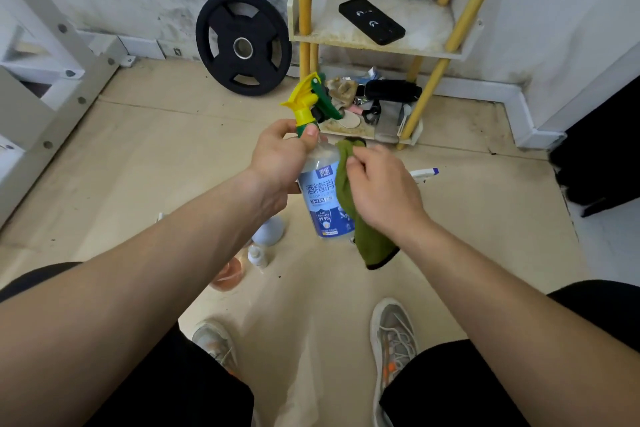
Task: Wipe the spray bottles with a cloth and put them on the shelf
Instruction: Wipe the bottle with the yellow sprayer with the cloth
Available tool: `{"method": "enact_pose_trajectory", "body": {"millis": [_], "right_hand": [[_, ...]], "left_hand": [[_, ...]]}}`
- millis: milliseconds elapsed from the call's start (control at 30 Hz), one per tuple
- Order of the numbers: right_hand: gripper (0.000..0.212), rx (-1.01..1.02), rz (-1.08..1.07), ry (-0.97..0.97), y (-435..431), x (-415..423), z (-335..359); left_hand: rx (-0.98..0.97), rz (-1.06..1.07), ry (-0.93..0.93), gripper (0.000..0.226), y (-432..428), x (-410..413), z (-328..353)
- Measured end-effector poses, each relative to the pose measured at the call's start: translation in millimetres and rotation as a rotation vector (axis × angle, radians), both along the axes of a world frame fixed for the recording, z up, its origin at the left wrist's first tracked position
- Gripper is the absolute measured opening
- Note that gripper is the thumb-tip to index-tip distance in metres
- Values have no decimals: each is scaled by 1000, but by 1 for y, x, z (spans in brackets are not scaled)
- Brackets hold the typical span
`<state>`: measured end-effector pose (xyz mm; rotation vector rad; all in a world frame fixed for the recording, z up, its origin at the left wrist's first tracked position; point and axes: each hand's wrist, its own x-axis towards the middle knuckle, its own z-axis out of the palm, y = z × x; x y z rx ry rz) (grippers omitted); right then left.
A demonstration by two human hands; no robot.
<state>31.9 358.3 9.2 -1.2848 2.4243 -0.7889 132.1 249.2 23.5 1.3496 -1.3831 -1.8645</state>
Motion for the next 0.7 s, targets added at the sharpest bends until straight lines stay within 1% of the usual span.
{"method": "enact_pose_trajectory", "body": {"millis": [33, 100, 167, 200, 267, 333, 400, 433, 500, 600, 633, 700], "right_hand": [[37, -8, -24, -171, -2, -8, -3], [36, 10, -68, -450, -4, -15, -12], [31, 59, -84, -626, -3, -12, -24], [33, 110, -91, -665, -2, -7, -29], [31, 240, -47, -634, 5, 4, -35], [26, 359, 19, -528, 14, 16, -35], [33, 412, 31, -493, 24, 26, -34], [35, 414, 23, -499, 28, 30, -35], [34, 364, -26, -572, 35, 35, -40], [24, 249, -141, -706, 45, 41, -46], [22, 227, -176, -722, 46, 43, -49], [26, 217, -225, -690, 49, 49, -57]], "left_hand": [[-7, -14, 6, 15, 3, 2, 2], [-43, -39, 1, 18, 8, 6, 6], [-90, -65, -1, 21, 12, 13, 12], [-111, -79, 8, 20, 13, 18, 15], [-149, -108, 25, 20, 16, 30, 18], [-194, -147, 17, 22, 20, 44, 18], [-238, -174, 9, 21, 26, 57, 13], [-256, -170, 2, 20, 29, 64, 9], [-276, -143, -17, 19, 38, 78, -2], [-269, -146, -68, 18, 51, 93, -28], [-261, -146, -102, 20, 55, 96, -38], [-242, -124, -151, 25, 61, 102, -58]]}}
